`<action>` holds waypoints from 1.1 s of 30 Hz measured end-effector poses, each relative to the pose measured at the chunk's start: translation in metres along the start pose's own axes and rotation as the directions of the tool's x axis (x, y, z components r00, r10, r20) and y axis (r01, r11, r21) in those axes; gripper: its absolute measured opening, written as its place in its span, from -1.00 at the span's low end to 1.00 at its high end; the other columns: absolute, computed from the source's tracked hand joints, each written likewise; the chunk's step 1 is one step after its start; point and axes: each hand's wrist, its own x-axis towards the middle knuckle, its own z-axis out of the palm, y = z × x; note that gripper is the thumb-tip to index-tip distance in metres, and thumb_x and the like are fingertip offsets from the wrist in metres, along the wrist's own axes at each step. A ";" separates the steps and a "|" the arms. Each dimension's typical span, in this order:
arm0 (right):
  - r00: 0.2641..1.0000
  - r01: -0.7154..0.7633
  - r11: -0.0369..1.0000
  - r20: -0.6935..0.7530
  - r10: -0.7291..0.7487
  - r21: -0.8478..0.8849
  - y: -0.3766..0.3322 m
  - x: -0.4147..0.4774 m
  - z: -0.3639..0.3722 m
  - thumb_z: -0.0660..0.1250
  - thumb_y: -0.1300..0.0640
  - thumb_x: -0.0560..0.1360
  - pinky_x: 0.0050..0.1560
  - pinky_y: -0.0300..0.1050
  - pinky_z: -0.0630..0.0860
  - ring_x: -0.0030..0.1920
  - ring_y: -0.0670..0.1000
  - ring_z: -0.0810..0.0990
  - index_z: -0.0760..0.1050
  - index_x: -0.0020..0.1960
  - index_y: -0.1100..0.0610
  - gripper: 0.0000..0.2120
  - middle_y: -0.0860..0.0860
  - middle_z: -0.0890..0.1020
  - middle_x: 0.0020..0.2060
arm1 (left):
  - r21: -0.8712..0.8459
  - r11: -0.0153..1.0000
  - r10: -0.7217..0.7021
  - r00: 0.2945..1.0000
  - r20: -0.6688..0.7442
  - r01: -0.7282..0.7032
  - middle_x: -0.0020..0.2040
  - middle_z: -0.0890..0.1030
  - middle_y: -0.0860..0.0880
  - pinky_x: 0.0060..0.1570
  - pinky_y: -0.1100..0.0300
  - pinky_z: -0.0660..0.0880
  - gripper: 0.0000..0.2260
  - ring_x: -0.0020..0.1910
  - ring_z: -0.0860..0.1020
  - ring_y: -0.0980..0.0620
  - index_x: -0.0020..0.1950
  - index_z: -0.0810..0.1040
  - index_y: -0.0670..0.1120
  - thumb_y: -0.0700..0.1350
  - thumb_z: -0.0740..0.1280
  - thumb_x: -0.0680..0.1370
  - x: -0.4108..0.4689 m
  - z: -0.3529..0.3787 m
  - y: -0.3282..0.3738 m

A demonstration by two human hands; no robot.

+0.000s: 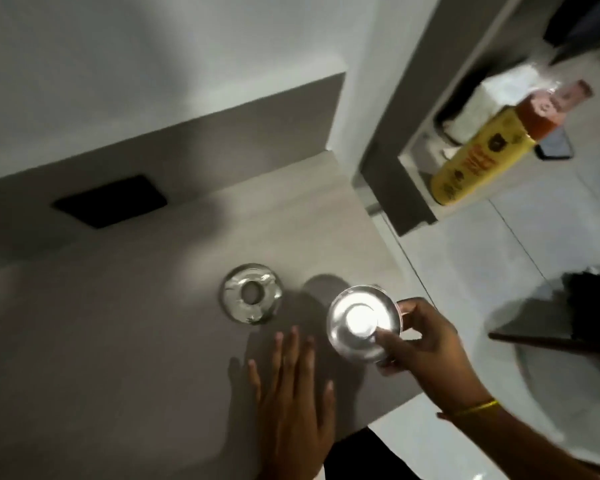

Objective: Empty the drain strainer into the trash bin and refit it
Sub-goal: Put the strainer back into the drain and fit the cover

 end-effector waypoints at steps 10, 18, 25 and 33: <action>0.992 0.015 0.997 0.130 -0.004 -0.077 0.001 -0.010 0.177 0.58 0.34 0.47 -0.42 0.08 0.71 -0.46 0.24 0.74 0.54 -0.06 0.15 -0.76 0.21 0.66 -0.38 | 0.236 0.939 -0.245 0.968 -0.054 0.251 0.73 0.29 -0.15 0.59 -0.50 0.16 -0.38 0.73 0.23 -0.20 0.67 0.37 -0.15 0.10 0.19 0.65 0.013 -0.053 -0.158; 0.991 -0.119 0.988 0.052 0.125 -0.098 0.007 -0.017 0.238 0.58 0.33 0.43 -0.49 -0.20 0.63 -0.47 0.10 0.76 0.54 -0.13 0.29 -0.80 0.22 0.72 -0.35 | 0.265 0.900 -0.346 0.937 -0.054 0.348 0.76 0.22 -0.15 0.61 -0.45 0.12 -0.33 0.76 0.14 -0.22 0.71 0.29 -0.11 0.15 0.15 0.64 0.007 -0.057 -0.188; 0.986 -0.165 0.979 -0.041 0.161 -0.120 0.012 -0.017 0.255 0.53 0.33 0.42 -0.54 -0.25 0.58 -0.53 0.05 0.73 0.52 -0.20 0.28 -0.82 0.05 0.67 -0.49 | 0.249 0.907 -0.327 0.940 -0.095 0.340 0.75 0.25 -0.16 0.61 -0.44 0.14 -0.32 0.75 0.16 -0.23 0.71 0.31 -0.11 0.17 0.17 0.63 0.007 -0.059 -0.187; 0.992 0.018 0.921 -0.107 -0.064 -0.388 0.011 -0.022 0.248 0.56 0.06 0.47 -0.17 -0.03 0.68 -0.43 -0.05 0.67 0.56 -0.18 0.12 -0.78 -0.01 0.65 -0.44 | 0.258 0.906 -0.322 0.942 -0.090 0.335 0.75 0.24 -0.16 0.61 -0.44 0.14 -0.29 0.75 0.15 -0.24 0.72 0.30 -0.10 0.20 0.20 0.62 0.006 -0.060 -0.188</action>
